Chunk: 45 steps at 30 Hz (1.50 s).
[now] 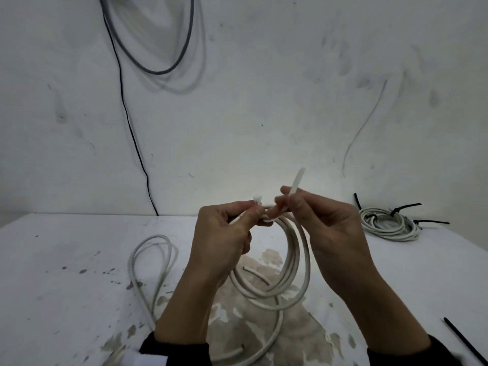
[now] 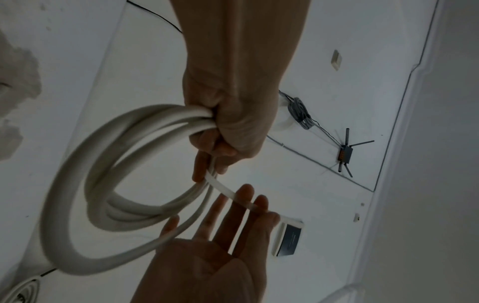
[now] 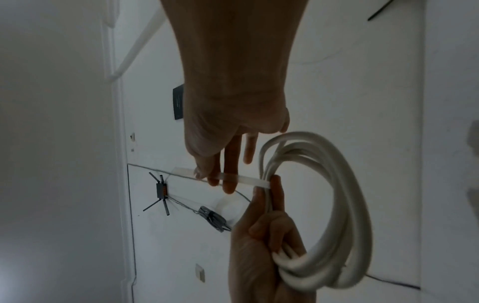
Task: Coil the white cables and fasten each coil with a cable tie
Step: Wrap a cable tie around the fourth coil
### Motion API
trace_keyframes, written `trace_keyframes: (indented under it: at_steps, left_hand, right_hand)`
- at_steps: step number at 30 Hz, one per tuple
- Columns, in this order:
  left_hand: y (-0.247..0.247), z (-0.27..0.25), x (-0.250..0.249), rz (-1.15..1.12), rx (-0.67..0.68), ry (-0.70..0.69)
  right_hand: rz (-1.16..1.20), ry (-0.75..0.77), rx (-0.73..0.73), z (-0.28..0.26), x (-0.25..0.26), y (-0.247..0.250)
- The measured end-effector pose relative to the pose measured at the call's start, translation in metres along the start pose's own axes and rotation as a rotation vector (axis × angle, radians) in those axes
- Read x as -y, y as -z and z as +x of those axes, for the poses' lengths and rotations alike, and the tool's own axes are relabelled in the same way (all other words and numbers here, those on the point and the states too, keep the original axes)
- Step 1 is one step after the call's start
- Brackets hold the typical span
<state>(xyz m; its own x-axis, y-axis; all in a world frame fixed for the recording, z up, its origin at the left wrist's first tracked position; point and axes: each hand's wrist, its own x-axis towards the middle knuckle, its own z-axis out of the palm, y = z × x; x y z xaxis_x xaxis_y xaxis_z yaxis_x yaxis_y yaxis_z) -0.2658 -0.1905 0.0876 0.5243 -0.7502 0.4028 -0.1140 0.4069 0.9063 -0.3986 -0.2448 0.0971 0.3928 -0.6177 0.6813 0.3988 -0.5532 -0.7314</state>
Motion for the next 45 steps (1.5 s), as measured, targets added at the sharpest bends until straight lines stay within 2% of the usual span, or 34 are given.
trace_keyframes:
  at_steps: [5,11,26,33,36,41,43,45]
  left_hand:
    - [-0.001,0.000,0.001,0.191,-0.071,-0.109]
    - [-0.005,-0.006,-0.004,0.375,-0.037,-0.255]
    - [-0.007,-0.009,-0.005,0.421,0.051,-0.388]
    - [0.005,-0.007,-0.006,0.538,0.131,-0.576]
    - [0.006,-0.007,-0.006,0.625,0.199,-0.642]
    - [0.007,-0.006,-0.003,0.520,0.207,-0.557]
    - [0.005,-0.008,-0.003,0.474,0.241,-0.508]
    - [0.003,-0.010,-0.004,0.446,0.281,-0.481]
  right_hand:
    - [0.003,-0.160,-0.086,-0.001,0.006,-0.010]
    - [-0.075,-0.337,-0.089,-0.001,0.001,-0.010]
    - [-0.082,-0.373,-0.110,0.002,0.006,-0.006]
    - [0.054,-0.431,-0.002,0.003,0.007,-0.003]
    - [-0.066,-0.444,-0.020,0.002,0.006,-0.004]
    - [-0.344,-0.366,-0.070,-0.001,0.013,-0.005]
    - [-0.350,-0.411,-0.086,0.001,0.014,-0.001]
    - [-0.241,-0.495,-0.048,0.003,0.013,0.005]
